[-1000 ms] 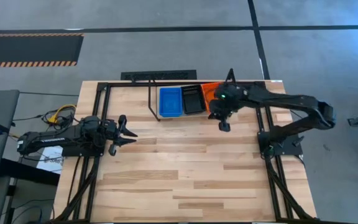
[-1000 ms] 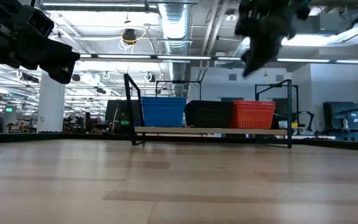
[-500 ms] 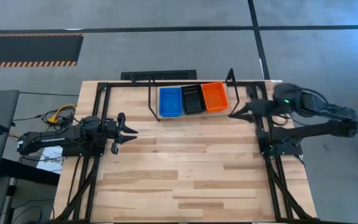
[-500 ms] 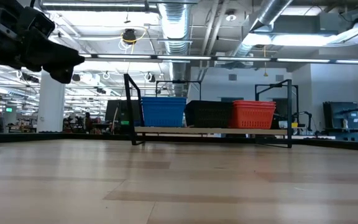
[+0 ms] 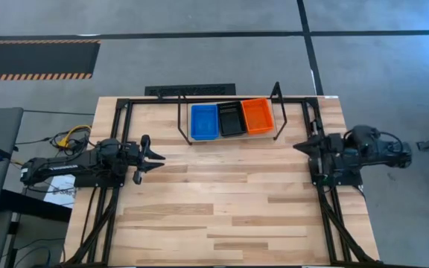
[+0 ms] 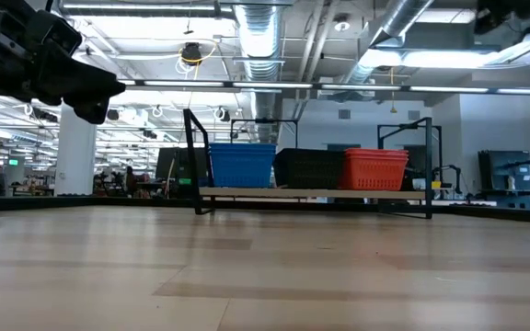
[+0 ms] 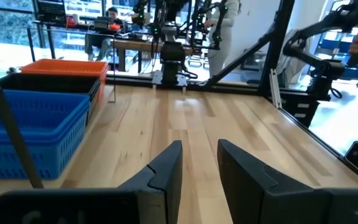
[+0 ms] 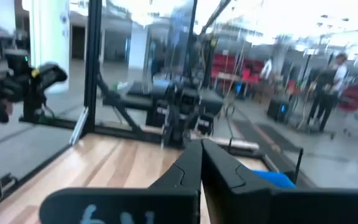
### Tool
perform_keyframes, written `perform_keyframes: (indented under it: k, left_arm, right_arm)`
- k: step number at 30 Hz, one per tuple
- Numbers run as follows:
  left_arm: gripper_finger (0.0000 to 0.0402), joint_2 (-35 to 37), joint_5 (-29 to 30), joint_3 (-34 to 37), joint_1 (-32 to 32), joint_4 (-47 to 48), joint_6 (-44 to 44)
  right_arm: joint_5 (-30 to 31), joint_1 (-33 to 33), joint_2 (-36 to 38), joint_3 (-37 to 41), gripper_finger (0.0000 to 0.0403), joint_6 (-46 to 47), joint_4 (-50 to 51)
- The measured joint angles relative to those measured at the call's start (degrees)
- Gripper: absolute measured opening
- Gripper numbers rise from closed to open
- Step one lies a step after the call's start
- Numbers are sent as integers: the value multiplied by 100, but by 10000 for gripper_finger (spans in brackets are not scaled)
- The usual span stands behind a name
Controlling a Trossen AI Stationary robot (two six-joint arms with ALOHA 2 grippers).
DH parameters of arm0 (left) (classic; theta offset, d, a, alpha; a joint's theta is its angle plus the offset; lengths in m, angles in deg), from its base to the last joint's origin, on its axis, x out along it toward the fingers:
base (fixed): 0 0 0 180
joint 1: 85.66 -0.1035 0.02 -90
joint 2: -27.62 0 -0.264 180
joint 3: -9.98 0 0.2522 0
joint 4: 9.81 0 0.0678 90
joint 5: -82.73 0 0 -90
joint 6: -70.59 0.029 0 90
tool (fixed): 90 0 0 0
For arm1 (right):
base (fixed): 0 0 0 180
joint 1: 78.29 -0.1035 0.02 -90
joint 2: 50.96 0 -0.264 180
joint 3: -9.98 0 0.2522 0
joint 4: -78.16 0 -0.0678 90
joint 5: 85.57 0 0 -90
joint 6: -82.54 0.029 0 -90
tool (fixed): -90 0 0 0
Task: Stack baskets on shelf by color
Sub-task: Return to Home Position
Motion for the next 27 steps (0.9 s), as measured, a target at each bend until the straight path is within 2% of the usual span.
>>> perform_keyframes:
  k: [4,12,17,27]
  left_arm:
    - [89,0,0,0,0,-46,-2]
    - [89,0,51,4,4,-64,28]
    - [89,22,151,6,4,-62,26]
    - [89,35,181,7,2,-9,-1]
  right_arm:
    - [115,7,909,487,27,3,-30]
    - [279,20,736,821,28,-41,241]
    - [278,32,912,1404,28,-183,-975]
    - [293,148,926,2604,27,1,-2647]
